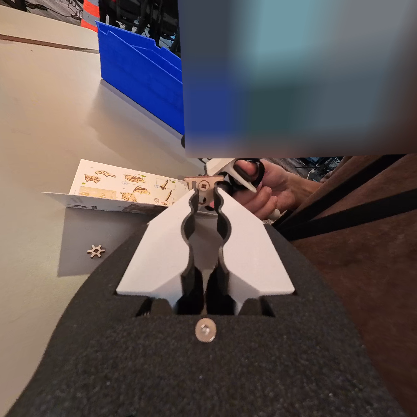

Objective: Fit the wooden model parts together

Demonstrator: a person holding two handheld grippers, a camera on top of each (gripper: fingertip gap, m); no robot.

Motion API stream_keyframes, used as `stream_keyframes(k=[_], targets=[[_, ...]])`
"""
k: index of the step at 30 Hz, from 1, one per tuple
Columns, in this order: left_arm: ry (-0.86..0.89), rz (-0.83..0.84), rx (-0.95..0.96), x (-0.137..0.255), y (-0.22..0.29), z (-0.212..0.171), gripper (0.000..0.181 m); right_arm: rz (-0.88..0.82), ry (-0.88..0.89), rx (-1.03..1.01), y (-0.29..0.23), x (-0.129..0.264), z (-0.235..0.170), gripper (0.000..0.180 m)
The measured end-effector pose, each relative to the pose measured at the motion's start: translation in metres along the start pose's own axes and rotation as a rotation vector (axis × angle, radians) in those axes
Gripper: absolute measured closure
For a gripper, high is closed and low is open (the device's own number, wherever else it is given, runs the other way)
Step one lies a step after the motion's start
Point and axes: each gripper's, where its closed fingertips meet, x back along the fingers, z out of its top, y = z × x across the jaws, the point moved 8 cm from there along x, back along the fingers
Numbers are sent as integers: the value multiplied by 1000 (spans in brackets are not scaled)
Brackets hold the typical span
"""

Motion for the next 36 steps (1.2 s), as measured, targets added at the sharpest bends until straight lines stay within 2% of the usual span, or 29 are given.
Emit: stream_keyframes(k=[1, 8, 36], targets=[[1, -1, 1, 0, 0, 0, 170, 0, 1, -4, 0, 0, 0, 171], [37, -3, 29, 4, -2, 3, 173, -68, -36, 45, 2, 0, -2, 172], [-2, -74, 77, 2, -2, -1, 168, -47, -58, 68, -4, -1, -5, 172]])
